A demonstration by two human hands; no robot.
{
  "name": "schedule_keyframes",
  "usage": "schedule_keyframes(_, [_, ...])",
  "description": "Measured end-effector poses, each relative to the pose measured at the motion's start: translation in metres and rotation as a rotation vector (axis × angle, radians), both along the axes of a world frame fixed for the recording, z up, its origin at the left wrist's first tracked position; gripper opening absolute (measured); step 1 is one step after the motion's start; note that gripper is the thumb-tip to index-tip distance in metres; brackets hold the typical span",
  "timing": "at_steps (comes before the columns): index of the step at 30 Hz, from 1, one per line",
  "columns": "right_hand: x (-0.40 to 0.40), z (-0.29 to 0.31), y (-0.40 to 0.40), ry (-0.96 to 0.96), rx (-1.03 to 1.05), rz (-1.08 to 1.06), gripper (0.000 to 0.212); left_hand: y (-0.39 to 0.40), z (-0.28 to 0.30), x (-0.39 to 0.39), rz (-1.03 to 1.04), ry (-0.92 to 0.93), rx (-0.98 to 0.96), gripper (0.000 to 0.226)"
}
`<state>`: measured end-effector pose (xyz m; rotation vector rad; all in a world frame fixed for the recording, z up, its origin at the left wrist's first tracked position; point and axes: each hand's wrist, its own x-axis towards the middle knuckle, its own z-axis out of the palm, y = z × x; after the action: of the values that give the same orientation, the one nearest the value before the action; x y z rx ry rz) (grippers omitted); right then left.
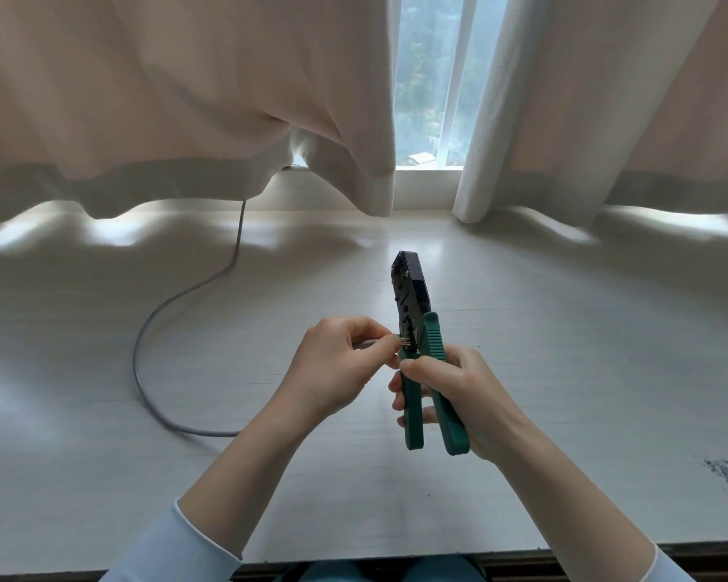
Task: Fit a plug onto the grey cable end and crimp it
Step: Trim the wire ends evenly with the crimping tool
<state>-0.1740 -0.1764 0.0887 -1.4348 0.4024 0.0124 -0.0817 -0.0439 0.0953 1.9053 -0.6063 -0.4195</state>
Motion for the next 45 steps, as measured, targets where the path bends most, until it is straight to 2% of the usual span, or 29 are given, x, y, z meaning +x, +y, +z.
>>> schedule_keyframes(45, [0.005,-0.012,0.009,-0.105,-0.080,-0.120,0.021,-0.002,-0.005,0.000,0.051,0.037,-0.094,0.012])
